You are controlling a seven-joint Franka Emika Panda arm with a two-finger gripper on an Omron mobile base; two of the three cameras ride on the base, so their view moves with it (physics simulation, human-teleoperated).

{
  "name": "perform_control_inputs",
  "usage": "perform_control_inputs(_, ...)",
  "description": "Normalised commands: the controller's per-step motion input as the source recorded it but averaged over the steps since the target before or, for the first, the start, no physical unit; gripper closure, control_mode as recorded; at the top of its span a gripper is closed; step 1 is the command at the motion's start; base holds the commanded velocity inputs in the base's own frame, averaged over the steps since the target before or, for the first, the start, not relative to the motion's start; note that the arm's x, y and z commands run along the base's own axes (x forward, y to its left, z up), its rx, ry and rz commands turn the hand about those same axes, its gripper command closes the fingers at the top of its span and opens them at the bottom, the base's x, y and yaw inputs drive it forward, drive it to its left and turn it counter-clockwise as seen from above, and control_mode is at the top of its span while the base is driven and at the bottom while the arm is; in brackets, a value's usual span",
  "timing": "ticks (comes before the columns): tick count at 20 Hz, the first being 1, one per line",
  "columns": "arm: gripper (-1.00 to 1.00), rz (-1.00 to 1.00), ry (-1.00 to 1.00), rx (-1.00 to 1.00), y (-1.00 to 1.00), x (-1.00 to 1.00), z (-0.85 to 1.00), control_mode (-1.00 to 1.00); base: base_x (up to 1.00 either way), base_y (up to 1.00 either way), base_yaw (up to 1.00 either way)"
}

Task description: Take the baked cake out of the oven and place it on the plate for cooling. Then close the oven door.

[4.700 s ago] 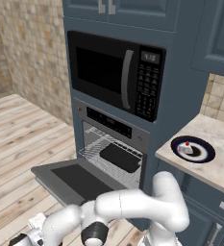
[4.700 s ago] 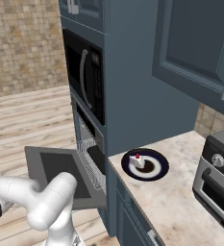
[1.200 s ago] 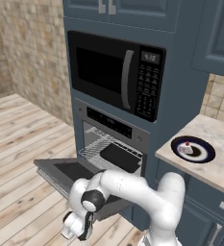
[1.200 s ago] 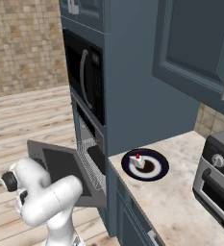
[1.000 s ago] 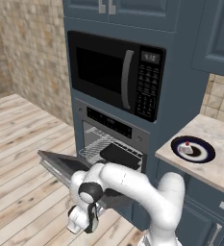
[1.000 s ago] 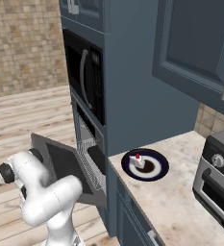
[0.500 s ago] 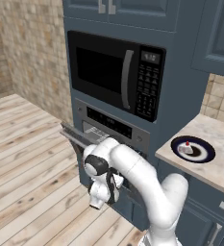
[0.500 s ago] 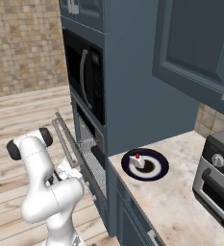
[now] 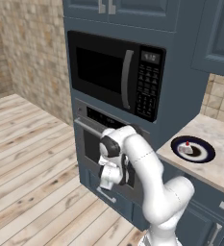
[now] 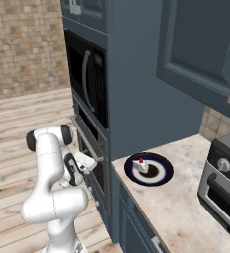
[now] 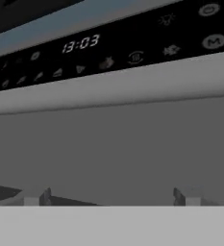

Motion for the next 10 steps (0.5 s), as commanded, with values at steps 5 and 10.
perform_control_inputs(5,-1.0,0.0,-0.01,-0.22,0.0,0.7,0.0,-1.0,0.0,0.0,0.0)
perform_control_inputs(10,-1.0,0.0,0.0,-0.15,0.16,0.05,0.0,-1.0,0.0,0.0,0.0)
